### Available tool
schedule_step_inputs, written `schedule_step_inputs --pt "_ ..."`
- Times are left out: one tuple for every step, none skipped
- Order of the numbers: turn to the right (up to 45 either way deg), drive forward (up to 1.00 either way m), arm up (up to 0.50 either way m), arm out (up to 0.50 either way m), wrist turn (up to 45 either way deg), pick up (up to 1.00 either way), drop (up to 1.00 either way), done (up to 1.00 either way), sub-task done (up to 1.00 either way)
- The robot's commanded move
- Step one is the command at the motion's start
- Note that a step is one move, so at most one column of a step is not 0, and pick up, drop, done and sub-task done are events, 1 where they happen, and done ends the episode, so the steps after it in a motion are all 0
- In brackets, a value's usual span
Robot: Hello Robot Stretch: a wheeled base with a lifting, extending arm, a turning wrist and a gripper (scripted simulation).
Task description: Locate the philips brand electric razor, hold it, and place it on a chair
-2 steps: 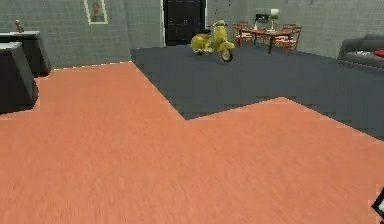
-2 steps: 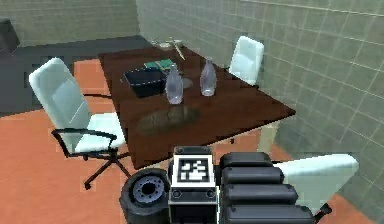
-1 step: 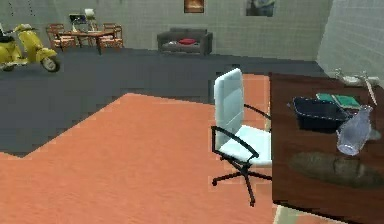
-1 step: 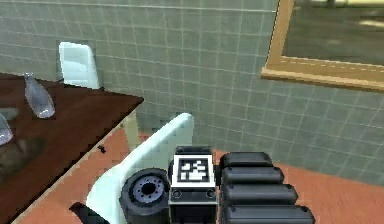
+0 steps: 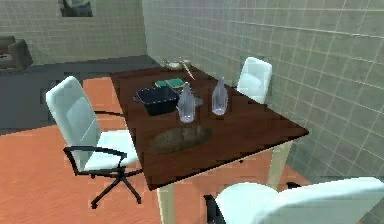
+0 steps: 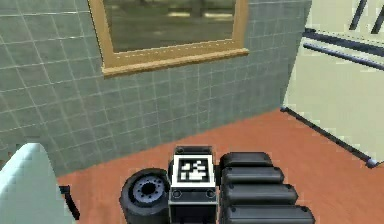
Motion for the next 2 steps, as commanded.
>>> schedule_step_inputs --pt "18.0 0.0 0.0 0.0 0.0 0.0 0.0 0.0 0.0" --pt "0.0 0.1 0.0 0.0 0.0 0.0 0.0 0.0 0.0"
